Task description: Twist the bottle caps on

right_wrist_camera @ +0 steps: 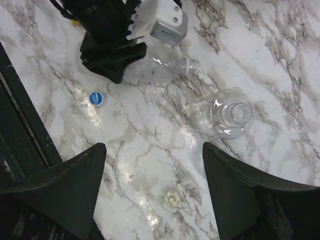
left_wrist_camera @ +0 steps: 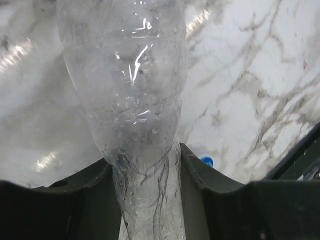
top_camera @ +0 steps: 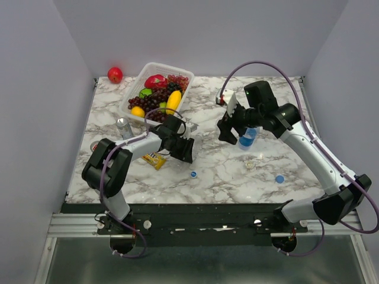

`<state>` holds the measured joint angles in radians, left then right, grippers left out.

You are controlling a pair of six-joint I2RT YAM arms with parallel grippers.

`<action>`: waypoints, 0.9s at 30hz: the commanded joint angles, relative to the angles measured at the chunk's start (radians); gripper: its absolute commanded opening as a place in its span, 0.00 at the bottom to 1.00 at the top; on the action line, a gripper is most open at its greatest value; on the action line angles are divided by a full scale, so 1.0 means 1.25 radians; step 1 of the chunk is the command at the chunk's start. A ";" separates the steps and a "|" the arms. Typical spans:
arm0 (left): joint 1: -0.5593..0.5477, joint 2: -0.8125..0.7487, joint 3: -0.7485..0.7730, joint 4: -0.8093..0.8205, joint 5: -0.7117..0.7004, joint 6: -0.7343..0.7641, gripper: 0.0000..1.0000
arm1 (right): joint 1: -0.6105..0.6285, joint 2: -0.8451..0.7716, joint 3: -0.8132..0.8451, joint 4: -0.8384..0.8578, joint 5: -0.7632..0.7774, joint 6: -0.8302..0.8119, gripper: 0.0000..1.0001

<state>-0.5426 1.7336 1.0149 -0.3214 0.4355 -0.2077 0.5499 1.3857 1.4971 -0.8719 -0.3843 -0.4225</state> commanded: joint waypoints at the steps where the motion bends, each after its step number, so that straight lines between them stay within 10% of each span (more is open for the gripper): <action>1: 0.001 -0.151 -0.078 0.029 0.103 0.135 0.45 | -0.003 -0.019 -0.010 -0.038 -0.010 -0.037 0.85; 14: 0.117 -0.757 -0.284 0.019 -0.036 0.229 0.31 | 0.096 0.046 -0.043 -0.005 -0.127 -0.250 0.80; 27: 0.378 -0.922 -0.213 0.061 -0.048 0.074 0.15 | 0.324 0.213 -0.237 0.175 -0.118 -0.487 0.78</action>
<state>-0.1272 0.6212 0.6804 -0.2695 0.3458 -0.0395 0.9001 1.5791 1.2358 -0.7238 -0.5220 -0.8764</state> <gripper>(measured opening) 0.465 0.784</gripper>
